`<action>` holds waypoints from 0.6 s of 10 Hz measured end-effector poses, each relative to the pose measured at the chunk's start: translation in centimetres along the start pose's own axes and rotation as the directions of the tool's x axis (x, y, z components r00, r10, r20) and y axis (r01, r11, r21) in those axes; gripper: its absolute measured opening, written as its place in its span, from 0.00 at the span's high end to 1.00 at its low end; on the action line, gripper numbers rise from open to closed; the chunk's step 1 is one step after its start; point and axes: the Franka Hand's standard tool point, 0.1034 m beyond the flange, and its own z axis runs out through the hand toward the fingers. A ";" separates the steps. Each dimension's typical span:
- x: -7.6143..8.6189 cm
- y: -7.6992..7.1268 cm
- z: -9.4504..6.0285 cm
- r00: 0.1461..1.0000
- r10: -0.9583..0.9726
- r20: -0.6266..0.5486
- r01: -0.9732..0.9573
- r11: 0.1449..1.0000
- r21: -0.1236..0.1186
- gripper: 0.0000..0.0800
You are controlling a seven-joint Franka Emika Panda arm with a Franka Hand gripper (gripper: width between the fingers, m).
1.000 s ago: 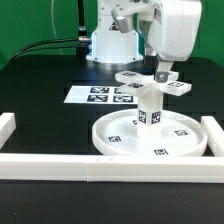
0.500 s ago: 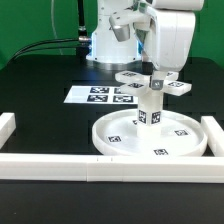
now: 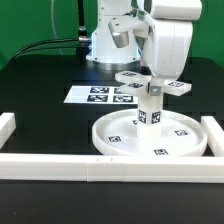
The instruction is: Assemble round table
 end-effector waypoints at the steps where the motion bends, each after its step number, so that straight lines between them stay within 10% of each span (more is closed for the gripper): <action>1: 0.0 0.0 0.0 1.000 0.000 0.000 0.000 1.000 0.000 0.34; 6: -0.1 0.0 0.0 0.998 0.064 -0.001 -0.064 0.998 0.000 0.44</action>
Offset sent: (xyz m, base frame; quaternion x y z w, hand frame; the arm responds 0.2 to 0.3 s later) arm 0.0000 0.0000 0.0000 0.0000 0.0000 0.0000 1.0000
